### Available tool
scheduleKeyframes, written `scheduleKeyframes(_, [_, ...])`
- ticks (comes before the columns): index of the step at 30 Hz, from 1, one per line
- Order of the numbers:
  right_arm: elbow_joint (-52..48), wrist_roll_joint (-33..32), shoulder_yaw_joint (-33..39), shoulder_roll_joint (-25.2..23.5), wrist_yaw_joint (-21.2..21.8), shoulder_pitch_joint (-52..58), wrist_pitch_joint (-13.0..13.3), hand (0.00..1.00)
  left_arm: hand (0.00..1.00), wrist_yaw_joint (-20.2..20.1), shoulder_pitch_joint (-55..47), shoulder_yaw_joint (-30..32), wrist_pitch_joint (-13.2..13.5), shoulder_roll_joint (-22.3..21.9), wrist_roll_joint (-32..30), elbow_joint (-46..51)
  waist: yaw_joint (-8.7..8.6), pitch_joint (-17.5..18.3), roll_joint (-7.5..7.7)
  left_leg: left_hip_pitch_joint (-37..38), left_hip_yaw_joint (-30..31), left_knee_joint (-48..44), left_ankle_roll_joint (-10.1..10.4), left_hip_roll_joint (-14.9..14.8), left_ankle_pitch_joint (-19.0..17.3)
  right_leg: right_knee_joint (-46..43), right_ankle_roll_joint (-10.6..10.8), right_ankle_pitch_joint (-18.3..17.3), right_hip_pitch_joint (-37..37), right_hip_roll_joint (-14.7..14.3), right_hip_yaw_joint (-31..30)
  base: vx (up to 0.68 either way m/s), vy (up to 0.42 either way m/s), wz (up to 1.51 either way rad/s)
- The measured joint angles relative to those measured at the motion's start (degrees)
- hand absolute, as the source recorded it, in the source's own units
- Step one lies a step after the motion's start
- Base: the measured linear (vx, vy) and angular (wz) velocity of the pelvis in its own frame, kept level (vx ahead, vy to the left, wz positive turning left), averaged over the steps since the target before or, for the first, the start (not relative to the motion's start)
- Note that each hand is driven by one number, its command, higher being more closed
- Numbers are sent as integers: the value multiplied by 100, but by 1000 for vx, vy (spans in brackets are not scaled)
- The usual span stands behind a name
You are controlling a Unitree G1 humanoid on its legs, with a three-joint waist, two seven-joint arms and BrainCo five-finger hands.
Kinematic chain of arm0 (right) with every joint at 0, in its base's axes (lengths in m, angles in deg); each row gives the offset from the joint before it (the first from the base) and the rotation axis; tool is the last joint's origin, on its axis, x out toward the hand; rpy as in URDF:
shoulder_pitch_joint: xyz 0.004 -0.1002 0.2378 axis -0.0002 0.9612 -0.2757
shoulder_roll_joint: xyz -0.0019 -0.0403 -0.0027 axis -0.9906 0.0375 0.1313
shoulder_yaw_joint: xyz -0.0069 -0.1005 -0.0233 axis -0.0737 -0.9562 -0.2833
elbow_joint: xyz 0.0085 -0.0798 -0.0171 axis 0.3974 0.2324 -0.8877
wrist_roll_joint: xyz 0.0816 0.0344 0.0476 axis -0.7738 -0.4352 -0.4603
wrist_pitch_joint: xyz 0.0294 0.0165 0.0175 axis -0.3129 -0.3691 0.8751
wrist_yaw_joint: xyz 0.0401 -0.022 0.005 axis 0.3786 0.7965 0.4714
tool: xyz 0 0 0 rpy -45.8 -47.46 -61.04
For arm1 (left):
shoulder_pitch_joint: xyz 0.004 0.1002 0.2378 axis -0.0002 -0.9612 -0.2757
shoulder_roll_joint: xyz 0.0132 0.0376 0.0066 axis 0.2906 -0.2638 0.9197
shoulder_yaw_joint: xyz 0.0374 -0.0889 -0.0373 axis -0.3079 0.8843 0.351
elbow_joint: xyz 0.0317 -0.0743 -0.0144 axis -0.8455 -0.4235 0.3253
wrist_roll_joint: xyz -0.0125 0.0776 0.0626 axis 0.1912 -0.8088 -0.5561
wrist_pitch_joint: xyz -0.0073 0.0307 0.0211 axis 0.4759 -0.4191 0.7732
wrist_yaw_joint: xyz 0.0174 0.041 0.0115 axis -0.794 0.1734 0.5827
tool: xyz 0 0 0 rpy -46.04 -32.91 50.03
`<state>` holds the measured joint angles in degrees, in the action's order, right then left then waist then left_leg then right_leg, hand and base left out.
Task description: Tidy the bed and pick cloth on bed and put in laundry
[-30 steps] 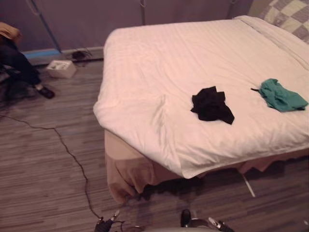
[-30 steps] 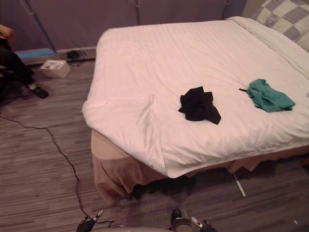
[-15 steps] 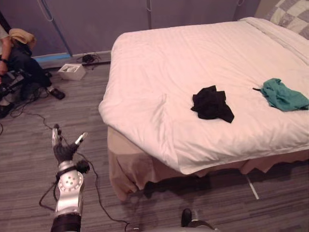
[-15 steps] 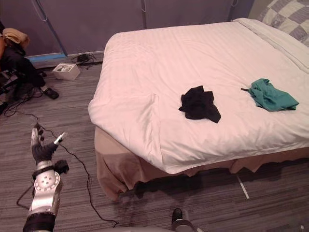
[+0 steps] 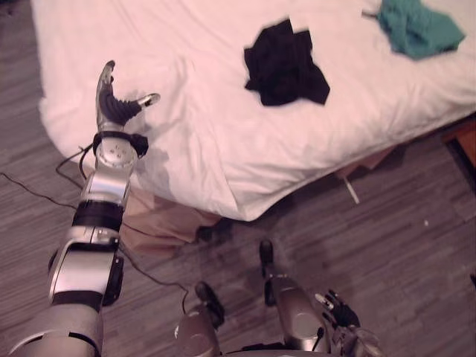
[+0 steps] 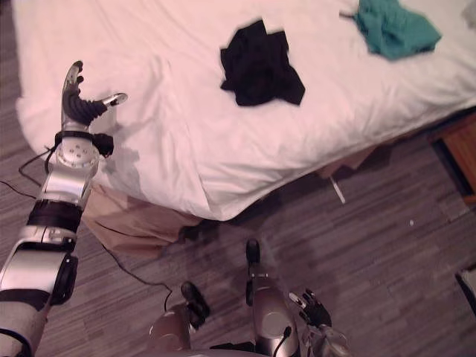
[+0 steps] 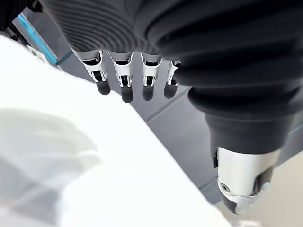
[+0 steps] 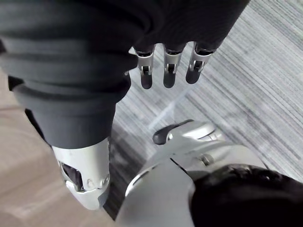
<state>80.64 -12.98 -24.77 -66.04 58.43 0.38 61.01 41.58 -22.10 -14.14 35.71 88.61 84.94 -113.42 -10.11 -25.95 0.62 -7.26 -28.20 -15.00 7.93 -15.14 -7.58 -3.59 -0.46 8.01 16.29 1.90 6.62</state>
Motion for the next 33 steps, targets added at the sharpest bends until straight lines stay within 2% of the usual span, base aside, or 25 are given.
scheduleKeyframes(1, [-122,-97,-140,41,-12,-27,8,0,0,-182,254,-151,-208,-2,-163,-182,-35,-69,23,-230,-83,-227,-32,-82,-57,-151,-1,-3,280,-8,-50,-76,-3,-17])
scheduleKeyframes(2, [-178,-149,-187,60,-17,-27,7,0,0,-274,345,-241,-285,-2,-249,-248,-36,-92,23,-316,-125,-321,-38,-115,-89,-196,-1,-3,369,-12,-62,-86,2,-16])
scheduleKeyframes(3, [-268,-201,-223,70,-16,-42,12,0,100,-404,466,-335,-411,-5,-456,-315,-37,-179,35,-432,-189,-447,-50,-175,-134,-286,-1,-7,469,-17,-76,-76,13,-9])
scheduleKeyframes(4, [-414,-212,-311,110,-26,-44,20,0,100,-544,607,-446,-556,-5,-846,-362,-32,-300,45,-588,-206,-651,-70,-261,-236,-455,-11,-65,606,-24,-79,-91,12,-7])
scheduleKeyframes(6, [-545,-282,-426,195,-47,-50,22,0,100,-744,773,-481,-757,9,-1313,-352,-13,-332,72,-826,-218,-968,-89,-383,-381,-682,8,-144,838,-31,-74,-120,1,-2])
scheduleKeyframes(7, [-680,-397,-477,218,-77,-56,26,0,100,-970,926,-511,-897,35,-1562,-366,-1,-336,78,-964,-213,-1181,-127,-465,-463,-768,3,-157,960,-37,-64,-114,-9,-2])
scheduleKeyframes(10, [-944,-554,-588,248,-121,-166,53,0,100,-1516,1051,-648,-1115,231,-1979,-387,24,-345,96,-1070,-248,-1412,-198,-528,-616,-860,15,-165,1016,-31,-97,-98,4,-6])
scheduleKeyframes(15, [-1116,-643,-572,246,-116,-209,42,0,100,-1616,1058,-587,-1120,371,-1934,-526,109,-340,87,-877,-508,-1405,-199,-575,-612,-853,9,-155,960,8,-143,-11,7,-5])
scheduleKeyframes(17, [-1073,-581,-557,279,-100,-206,17,0,100,-1601,919,-496,-1117,436,-1714,-564,137,-328,63,-695,-543,-1340,-143,-569,-575,-832,7,-154,810,6,-141,69,3,-5])
scheduleKeyframes(20, [-1061,-325,-469,297,-30,-110,39,0,100,-1542,446,15,-1066,531,-1363,-599,148,-322,47,-243,-568,-1062,-74,-488,-502,-670,12,-162,329,14,-53,55,10,6])
scheduleKeyframes(23, [-869,-158,-252,297,-25,70,121,0,100,-1349,-309,1173,-892,821,-813,-571,211,-146,-37,120,-486,-670,-42,-373,-344,-389,17,-166,-132,43,127,87,-5,27])
scheduleKeyframes(24, [-701,-108,-98,289,-49,181,102,0,0,-1290,-664,1601,-800,859,-680,-559,327,53,-115,241,-480,-538,-16,-356,-266,-277,16,-166,-248,38,203,96,-21,35])
scheduleKeyframes(27, [-449,11,175,285,-127,334,-17,0,0,-1249,-1567,2191,-572,838,-398,-434,475,402,-239,543,-481,-173,22,-266,-39,-76,-10,-188,-589,54,402,126,-16,35])
scheduleKeyframes(29, [-151,37,467,251,-157,354,-100,0,0,-1239,-2497,2791,-385,635,-257,-253,544,707,-315,960,-469,286,113,-165,182,203,-7,-194,-1067,47,596,128,2,41])
scheduleKeyframes(31, [164,61,790,221,-340,414,-134,0,0,-1156,-3346,3099,-275,201,-130,-210,694,1221,-394,1219,-400,718,181,-63,321,473,-4,-194,-1374,9,722,87,8,30])
scheduleKeyframes(33, [333,87,1001,215,-529,482,-128,0,0,-932,-3908,3297,-203,-233,-102,-214,800,1531,-410,1324,-288,914,201,8,360,650,18,-206,-1589,-3,806,52,36,33])
